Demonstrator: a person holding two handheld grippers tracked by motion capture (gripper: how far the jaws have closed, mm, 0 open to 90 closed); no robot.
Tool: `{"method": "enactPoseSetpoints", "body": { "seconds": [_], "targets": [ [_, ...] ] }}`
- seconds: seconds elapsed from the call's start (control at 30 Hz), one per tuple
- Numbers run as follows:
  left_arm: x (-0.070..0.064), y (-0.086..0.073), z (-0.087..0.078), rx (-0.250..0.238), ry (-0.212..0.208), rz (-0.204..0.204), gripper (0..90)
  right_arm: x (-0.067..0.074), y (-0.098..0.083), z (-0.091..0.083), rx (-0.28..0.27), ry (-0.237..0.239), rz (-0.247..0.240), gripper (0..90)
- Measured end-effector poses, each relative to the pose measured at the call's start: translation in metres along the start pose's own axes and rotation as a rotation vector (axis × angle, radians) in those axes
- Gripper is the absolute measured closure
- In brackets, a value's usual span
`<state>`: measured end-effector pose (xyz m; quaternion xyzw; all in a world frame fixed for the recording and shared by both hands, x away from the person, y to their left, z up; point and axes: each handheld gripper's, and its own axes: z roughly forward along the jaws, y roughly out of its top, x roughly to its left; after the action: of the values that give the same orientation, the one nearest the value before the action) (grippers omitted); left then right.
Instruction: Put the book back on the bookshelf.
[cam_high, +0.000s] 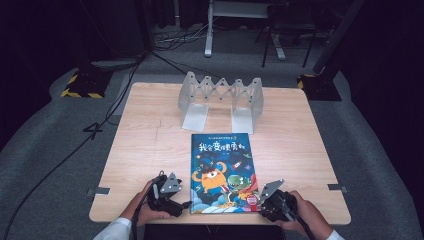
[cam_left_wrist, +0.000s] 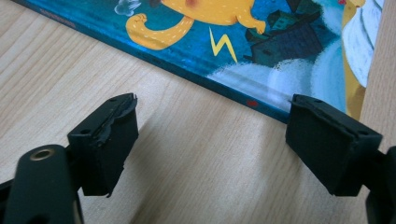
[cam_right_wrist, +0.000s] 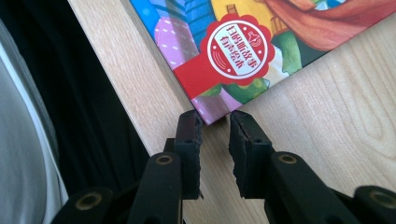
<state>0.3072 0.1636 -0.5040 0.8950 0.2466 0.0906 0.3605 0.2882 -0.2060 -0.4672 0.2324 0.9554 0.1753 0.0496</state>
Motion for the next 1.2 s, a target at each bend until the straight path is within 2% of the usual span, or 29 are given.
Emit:
{"method": "enactPoseSetpoints", "body": {
  "seconds": [0.03, 0.13, 0.17, 0.2, 0.27, 0.3, 0.33, 0.37, 0.43, 0.47, 0.5, 0.63, 0.93, 1.1, 1.13, 1.2],
  "targets": [
    [0.0, 0.0, 0.0, -0.003, -0.001, -0.002, 19.2, -0.001, -0.007, 0.0, -0.058, 0.008, 0.011, 73.7],
    [0.0, 0.0, 0.0, -0.003, 0.0, -0.004, 19.6, -0.001, -0.013, 0.001, -0.121, 0.01, 0.015, 75.6],
    [0.0, 0.0, 0.0, -0.003, 0.0, -0.004, 19.8, -0.001, -0.013, 0.001, -0.121, 0.01, 0.015, 75.6],
    [0.0, -0.001, -0.001, -0.002, 0.002, -0.008, 20.0, 0.001, -0.018, 0.003, -0.181, 0.003, 0.015, 75.6],
    [0.0, -0.001, -0.001, -0.004, 0.006, -0.008, 19.8, -0.001, -0.022, 0.005, -0.234, 0.016, 0.03, 75.5],
    [0.0, -0.001, -0.001, -0.004, 0.006, -0.008, 19.7, -0.001, -0.022, 0.005, -0.234, 0.016, 0.03, 75.5],
    [0.0, -0.002, -0.001, -0.009, 0.011, -0.007, 19.4, -0.002, -0.024, 0.007, -0.268, 0.03, 0.025, 72.6],
    [0.0, -0.002, -0.001, -0.009, 0.011, -0.007, 19.3, -0.002, -0.024, 0.007, -0.268, 0.03, 0.025, 72.6],
    [0.0, -0.003, -0.001, -0.008, 0.016, -0.016, 19.1, -0.006, -0.026, 0.007, -0.313, 0.071, 0.04, 66.6],
    [0.0, -0.003, -0.001, -0.009, 0.017, -0.016, 19.0, -0.01, -0.027, 0.006, -0.343, 0.106, 0.068, 61.9],
    [0.0, -0.003, -0.001, -0.009, 0.019, -0.017, 19.0, -0.012, -0.027, 0.005, -0.353, 0.122, 0.077, 58.7],
    [0.0, -0.003, -0.001, -0.01, 0.022, -0.02, 18.9, -0.019, -0.03, 0.003, -0.433, 0.203, 0.094, 53.9],
    [0.0, -0.003, -0.001, -0.01, 0.023, -0.021, 18.9, -0.03, -0.022, -0.003, -0.521, 0.251, 0.13, 37.8],
    [0.0, -0.003, -0.001, -0.01, 0.023, -0.021, 18.9, -0.038, -0.015, -0.002, -0.54, 0.288, 0.151, 34.6],
    [0.0, -0.003, -0.001, -0.01, 0.023, -0.02, 18.9, -0.04, -0.014, -0.002, -0.545, 0.307, 0.154, 34.3],
    [0.0, -0.003, -0.001, -0.01, 0.023, -0.02, 18.9, -0.046, -0.012, -0.001, -0.553, 0.309, 0.172, 34.6]
  ]
}}
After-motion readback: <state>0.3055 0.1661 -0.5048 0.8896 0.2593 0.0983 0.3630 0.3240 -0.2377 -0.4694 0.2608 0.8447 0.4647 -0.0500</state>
